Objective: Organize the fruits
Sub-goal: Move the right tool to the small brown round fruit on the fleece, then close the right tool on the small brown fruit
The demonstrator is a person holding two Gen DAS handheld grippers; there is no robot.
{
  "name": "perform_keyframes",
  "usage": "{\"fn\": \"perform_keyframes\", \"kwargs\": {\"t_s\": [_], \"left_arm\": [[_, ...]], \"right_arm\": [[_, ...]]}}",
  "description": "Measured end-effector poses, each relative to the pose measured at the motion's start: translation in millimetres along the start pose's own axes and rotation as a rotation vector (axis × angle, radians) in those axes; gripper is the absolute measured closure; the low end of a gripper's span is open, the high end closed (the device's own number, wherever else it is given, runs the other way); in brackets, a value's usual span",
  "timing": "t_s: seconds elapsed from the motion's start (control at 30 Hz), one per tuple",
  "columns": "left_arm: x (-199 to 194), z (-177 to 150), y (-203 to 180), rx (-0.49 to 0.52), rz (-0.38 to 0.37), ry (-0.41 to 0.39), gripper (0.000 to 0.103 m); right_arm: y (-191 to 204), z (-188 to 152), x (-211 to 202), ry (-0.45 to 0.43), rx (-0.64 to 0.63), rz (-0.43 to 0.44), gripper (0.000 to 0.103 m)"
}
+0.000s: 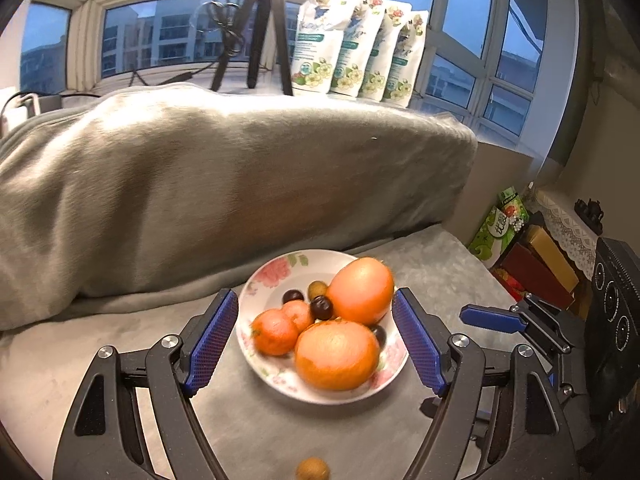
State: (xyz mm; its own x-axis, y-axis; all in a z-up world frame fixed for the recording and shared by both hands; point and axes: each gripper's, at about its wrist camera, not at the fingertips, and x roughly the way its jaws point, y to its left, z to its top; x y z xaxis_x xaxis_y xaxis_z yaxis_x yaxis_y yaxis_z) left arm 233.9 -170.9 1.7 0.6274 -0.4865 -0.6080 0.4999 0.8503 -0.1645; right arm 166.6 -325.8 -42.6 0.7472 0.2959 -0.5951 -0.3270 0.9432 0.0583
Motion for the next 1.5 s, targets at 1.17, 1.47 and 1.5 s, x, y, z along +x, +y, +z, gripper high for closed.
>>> {"fn": "perform_keyframes", "kwargs": {"t_s": [1.17, 1.47, 1.5], "left_arm": [[-37, -109, 90, -0.180, 0.059, 0.098, 0.053], [-24, -119, 92, -0.187, 0.053, 0.133, 0.063], [-23, -119, 92, -0.186, 0.054, 0.133, 0.063]], "right_arm": [[73, -41, 49, 0.145, -0.045, 0.165, 0.042], [83, -46, 61, 0.186, -0.064, 0.189, 0.059], [84, -46, 62, 0.189, -0.063, 0.190, 0.059]]}}
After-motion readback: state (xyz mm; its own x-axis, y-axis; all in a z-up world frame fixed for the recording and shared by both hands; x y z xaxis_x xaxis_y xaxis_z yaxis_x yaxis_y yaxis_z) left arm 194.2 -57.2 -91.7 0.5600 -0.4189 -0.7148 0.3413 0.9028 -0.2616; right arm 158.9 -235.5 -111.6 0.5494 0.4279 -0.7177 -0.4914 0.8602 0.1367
